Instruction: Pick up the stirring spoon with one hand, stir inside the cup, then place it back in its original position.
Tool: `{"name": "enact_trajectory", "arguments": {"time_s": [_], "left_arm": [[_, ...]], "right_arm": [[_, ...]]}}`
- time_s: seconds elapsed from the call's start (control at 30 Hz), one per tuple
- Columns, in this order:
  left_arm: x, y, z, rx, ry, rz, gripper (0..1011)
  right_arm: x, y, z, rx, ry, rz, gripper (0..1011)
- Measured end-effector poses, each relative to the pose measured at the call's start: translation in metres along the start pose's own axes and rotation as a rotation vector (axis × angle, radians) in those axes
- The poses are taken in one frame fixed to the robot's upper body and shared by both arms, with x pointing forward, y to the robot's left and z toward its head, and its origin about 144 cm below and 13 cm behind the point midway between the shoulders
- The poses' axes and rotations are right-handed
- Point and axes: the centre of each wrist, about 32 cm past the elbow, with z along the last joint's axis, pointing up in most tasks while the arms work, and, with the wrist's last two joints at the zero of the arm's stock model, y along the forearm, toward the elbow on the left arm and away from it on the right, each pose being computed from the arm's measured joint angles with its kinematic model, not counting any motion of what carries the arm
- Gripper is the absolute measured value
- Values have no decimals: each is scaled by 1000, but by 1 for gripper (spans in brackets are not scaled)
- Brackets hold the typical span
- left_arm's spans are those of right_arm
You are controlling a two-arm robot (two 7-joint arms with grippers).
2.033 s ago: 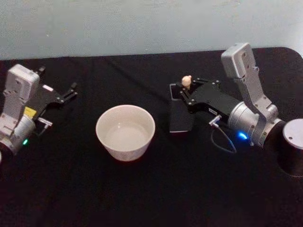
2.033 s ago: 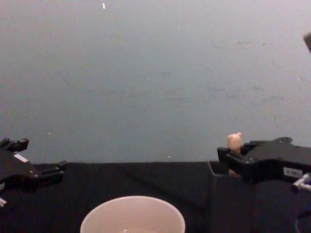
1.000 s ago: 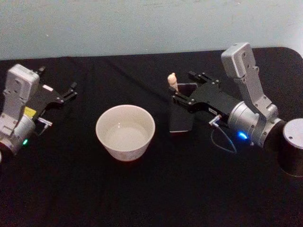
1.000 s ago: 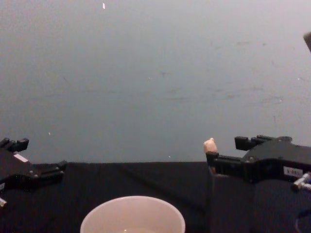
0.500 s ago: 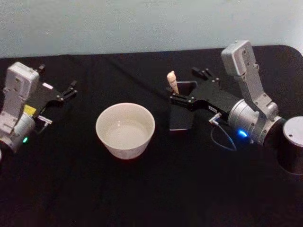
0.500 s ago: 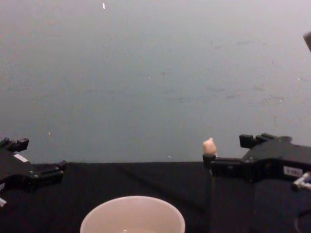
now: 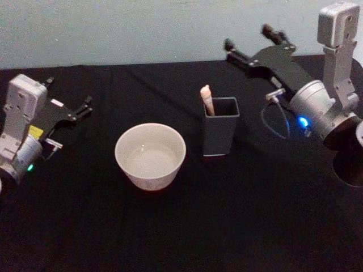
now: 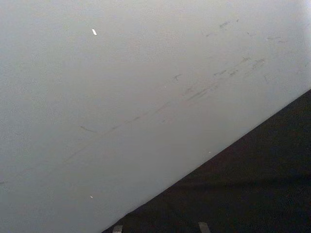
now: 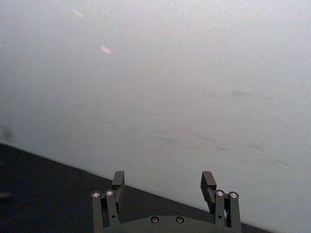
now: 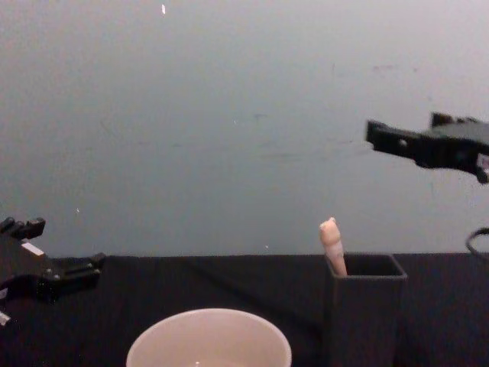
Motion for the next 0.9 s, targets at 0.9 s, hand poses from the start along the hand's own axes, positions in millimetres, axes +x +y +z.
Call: {"name": "enact_trajectory", "arguments": {"time_s": [0.9], "left_arm": [[0, 0, 0, 0, 0, 0, 1001]], "right_arm": [[6, -4, -62, -309, -131, -134, 1002]]}}
